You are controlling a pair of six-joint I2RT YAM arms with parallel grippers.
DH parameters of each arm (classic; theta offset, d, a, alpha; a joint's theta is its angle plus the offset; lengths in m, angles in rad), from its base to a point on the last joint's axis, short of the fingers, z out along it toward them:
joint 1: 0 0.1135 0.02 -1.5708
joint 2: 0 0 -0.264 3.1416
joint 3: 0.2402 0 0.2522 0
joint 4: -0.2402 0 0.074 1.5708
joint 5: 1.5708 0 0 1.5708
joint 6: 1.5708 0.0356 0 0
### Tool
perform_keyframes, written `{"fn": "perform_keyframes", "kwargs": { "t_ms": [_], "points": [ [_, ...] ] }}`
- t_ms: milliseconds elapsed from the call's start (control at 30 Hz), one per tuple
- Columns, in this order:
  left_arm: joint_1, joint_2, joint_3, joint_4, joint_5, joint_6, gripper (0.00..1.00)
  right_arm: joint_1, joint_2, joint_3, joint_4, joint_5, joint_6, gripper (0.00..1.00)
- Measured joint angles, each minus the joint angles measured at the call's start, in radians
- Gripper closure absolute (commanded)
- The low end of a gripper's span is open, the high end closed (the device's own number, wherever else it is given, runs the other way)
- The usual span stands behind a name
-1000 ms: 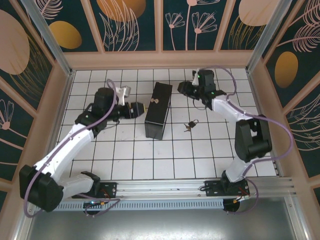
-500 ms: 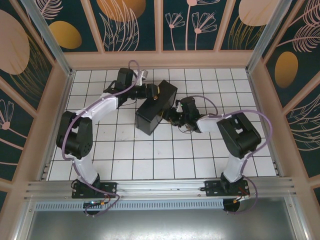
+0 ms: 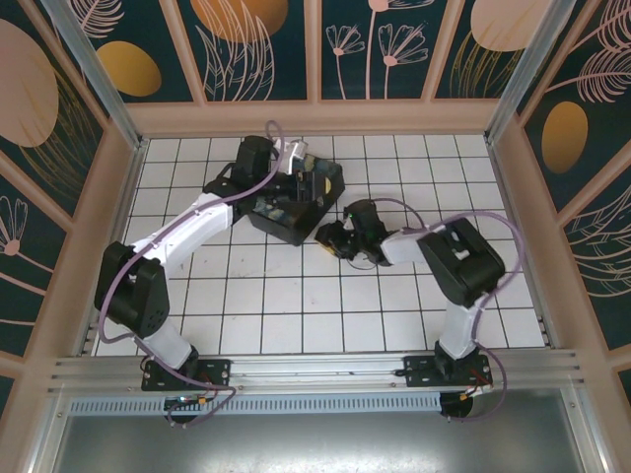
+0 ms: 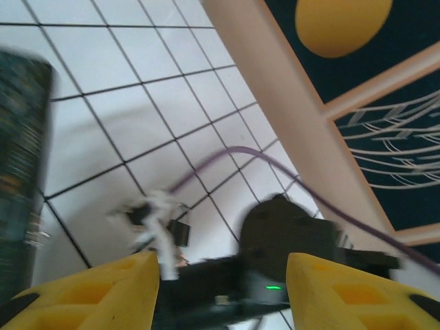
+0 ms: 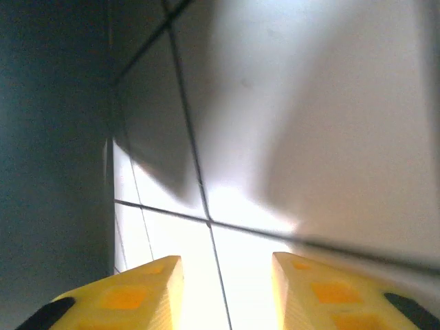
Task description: Unlock the padlock with the key
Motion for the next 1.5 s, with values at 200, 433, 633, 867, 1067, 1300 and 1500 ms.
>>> {"fn": "perform_keyframes", "kwargs": {
  "t_ms": [200, 433, 633, 867, 1067, 1300, 1500],
  "points": [
    [0.053, -0.058, -0.075, 0.005, -0.127, 0.045, 0.01, -0.092, -0.309, -0.071, -0.276, 0.122, -0.161, 0.11],
    [0.201, -0.283, -0.440, 0.237, -0.664, 0.227, 0.01, -0.269, -0.580, -0.186, -0.163, 0.372, -0.598, 0.01],
    [0.356, -0.270, -0.742, 0.537, -0.885, 0.391, 0.01, -0.534, -0.602, -0.499, 0.322, 0.457, -0.816, 0.01],
    [0.434, -0.172, -0.960, 0.898, -0.847, 0.451, 0.01, -0.604, -0.290, -0.651, 0.808, 0.444, -0.912, 0.01],
    [0.511, -0.142, -1.089, 1.203, -0.718, 0.455, 0.01, -0.610, -0.244, -0.616, 0.870, 0.408, -0.937, 0.01],
    [0.510, -0.139, -1.089, 1.285, -0.702, 0.455, 0.01, -0.613, -0.244, -0.603, 0.908, 0.396, -0.941, 0.01],
    [0.510, -0.139, -1.078, 1.293, -0.701, 0.455, 0.01, -0.613, -0.244, -0.603, 0.908, 0.396, -0.943, 0.01]
  ]
}}
